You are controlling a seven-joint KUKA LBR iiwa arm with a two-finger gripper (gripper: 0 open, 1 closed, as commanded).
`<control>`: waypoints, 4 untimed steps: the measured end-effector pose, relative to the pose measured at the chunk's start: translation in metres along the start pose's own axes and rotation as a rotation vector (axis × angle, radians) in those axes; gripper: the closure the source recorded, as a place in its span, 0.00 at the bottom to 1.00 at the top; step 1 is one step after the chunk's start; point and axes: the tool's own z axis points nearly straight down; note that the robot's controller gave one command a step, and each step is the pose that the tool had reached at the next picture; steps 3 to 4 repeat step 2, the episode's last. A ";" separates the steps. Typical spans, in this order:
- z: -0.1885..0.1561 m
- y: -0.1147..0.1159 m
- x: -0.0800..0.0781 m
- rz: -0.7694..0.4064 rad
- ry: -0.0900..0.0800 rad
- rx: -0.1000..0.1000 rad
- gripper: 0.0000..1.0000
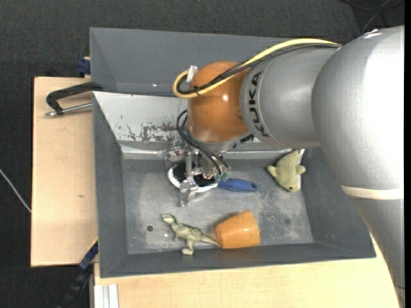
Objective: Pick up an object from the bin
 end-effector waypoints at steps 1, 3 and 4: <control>-0.002 0.001 -0.003 0.001 -0.010 -0.001 1.00; -0.153 0.007 0.019 -0.054 -0.009 0.001 1.00; -0.153 0.007 0.019 -0.054 -0.009 0.001 1.00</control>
Offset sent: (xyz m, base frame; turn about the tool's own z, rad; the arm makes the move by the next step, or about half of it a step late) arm 0.0000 0.0000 0.0000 0.0000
